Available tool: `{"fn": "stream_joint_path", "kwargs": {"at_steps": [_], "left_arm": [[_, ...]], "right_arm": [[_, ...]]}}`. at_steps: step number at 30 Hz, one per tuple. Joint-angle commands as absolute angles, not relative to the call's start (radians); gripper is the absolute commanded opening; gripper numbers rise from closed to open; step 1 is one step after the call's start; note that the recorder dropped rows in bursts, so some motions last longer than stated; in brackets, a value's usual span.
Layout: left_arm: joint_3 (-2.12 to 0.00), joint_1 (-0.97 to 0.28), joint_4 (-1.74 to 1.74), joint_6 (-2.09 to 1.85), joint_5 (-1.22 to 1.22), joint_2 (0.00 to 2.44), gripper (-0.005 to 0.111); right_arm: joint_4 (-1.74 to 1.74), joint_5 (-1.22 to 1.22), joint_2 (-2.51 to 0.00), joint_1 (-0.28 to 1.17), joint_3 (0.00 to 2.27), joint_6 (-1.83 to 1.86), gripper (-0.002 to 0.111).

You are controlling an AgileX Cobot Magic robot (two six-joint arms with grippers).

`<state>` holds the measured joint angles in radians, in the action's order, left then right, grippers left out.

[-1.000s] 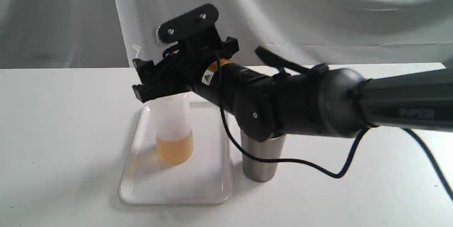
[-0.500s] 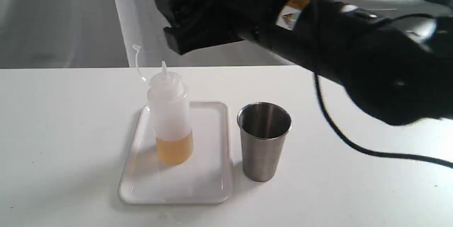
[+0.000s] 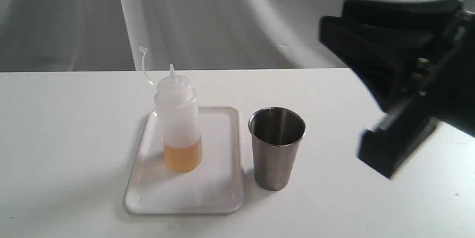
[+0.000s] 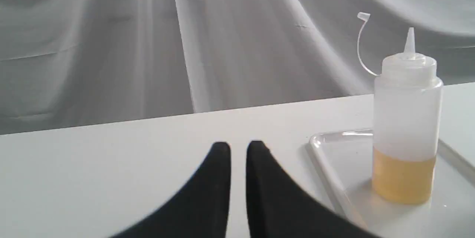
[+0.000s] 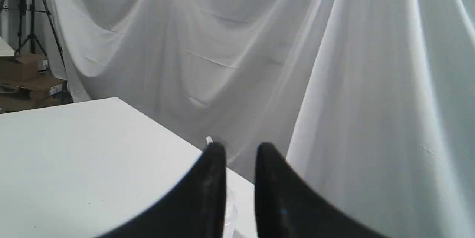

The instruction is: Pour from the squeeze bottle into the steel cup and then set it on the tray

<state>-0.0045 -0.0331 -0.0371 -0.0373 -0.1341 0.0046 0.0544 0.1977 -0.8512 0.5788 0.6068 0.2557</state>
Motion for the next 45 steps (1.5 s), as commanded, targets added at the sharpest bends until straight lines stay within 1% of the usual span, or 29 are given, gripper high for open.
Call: {"fn": "stream_joint_path", "kwargs": {"at_steps": [1,6,10,16,21,26,30,35,40,45], "left_arm": [[0.000,-0.039,-0.040,-0.035,-0.133,0.000,0.008],[0.000,-0.039,-0.040,-0.035,-0.133,0.000,0.008],[0.000,-0.039,-0.040,-0.033,-0.133,0.000,0.008],[0.000,-0.039,-0.040,-0.033,-0.133,0.000,0.008],[0.000,-0.039,-0.040,-0.036,-0.133,0.000,0.008],[0.000,-0.039,-0.040,-0.036,-0.133,0.000,0.008],[0.000,-0.039,-0.040,-0.036,-0.133,0.000,0.008],[0.000,-0.039,-0.040,-0.034,-0.133,0.000,0.008],[0.000,-0.039,-0.040,-0.034,-0.133,0.000,0.008],[0.000,-0.039,-0.040,-0.034,-0.133,0.000,0.008]], "right_arm": [[0.047,0.118,-0.726,0.580,0.559,0.253,0.000],[0.067,-0.037,-0.604,0.580,0.531,0.253,0.000],[0.072,-0.175,-0.584,0.580,0.530,0.253,0.000],[0.072,-0.150,-0.595,0.580,0.490,0.250,0.000],[0.090,-0.074,-0.593,0.581,0.422,0.250,0.000],[0.090,-0.045,-0.533,0.573,0.336,0.250,0.000],[0.090,-0.045,-0.454,0.488,0.253,0.250,0.000],[0.090,-0.045,-0.343,0.311,0.179,0.250,0.000],[0.090,-0.050,-0.180,0.125,0.126,0.250,0.000],[0.038,-0.090,-0.056,-0.020,0.081,0.250,0.000]]}}
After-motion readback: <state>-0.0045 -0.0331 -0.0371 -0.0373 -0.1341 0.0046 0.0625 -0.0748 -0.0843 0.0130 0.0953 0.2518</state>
